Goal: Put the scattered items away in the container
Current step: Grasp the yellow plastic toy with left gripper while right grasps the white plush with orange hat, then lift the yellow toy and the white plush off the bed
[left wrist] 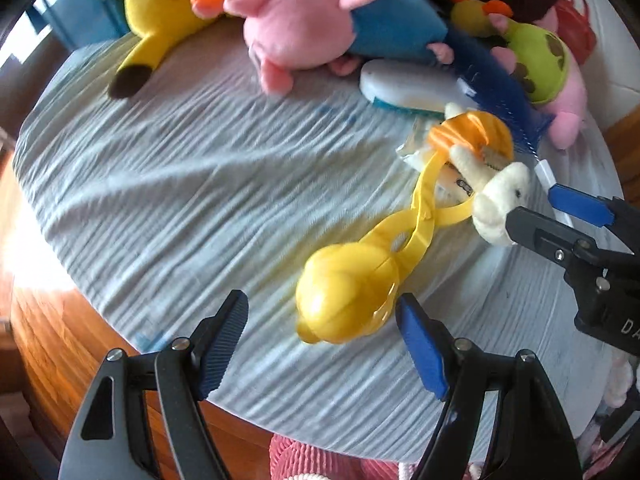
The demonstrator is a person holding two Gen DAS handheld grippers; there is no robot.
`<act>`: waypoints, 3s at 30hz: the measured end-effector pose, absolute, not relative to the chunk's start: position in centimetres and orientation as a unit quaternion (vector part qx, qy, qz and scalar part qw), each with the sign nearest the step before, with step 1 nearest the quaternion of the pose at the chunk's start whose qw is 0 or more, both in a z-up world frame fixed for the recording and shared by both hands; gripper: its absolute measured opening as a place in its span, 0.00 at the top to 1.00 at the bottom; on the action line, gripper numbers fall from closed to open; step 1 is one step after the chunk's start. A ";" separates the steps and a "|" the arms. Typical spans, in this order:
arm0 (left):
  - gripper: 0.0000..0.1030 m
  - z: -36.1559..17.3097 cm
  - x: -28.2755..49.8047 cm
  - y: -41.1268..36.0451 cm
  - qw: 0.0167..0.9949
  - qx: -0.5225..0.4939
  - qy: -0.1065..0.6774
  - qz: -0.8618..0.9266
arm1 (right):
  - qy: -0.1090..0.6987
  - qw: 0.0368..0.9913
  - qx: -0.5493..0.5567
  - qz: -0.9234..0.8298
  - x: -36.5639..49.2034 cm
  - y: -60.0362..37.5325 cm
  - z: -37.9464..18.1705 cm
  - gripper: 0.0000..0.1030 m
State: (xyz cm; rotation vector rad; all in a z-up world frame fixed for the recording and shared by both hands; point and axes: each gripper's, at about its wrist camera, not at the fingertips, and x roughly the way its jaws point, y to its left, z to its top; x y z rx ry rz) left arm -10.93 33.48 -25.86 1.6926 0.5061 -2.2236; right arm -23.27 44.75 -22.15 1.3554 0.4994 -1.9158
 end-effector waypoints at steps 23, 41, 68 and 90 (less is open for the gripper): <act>0.36 -26.5 -11.8 27.9 0.345 0.539 0.213 -0.739 | 0.258 0.436 0.508 -0.697 -26.7 42.0 -24.3 0.32; 0.36 -24.1 -16.5 28.5 0.294 0.527 0.232 -0.763 | 0.213 0.446 0.530 -0.689 -29.2 44.1 -24.3 0.32; 0.42 -23.4 -16.3 25.6 0.233 0.506 0.220 -0.801 | 0.210 0.397 0.536 -0.715 -27.6 41.3 -24.9 0.49; 0.42 -16.8 -10.5 23.3 0.293 0.452 0.189 -0.821 | 0.203 0.441 0.451 -0.749 -25.0 40.1 -15.7 0.61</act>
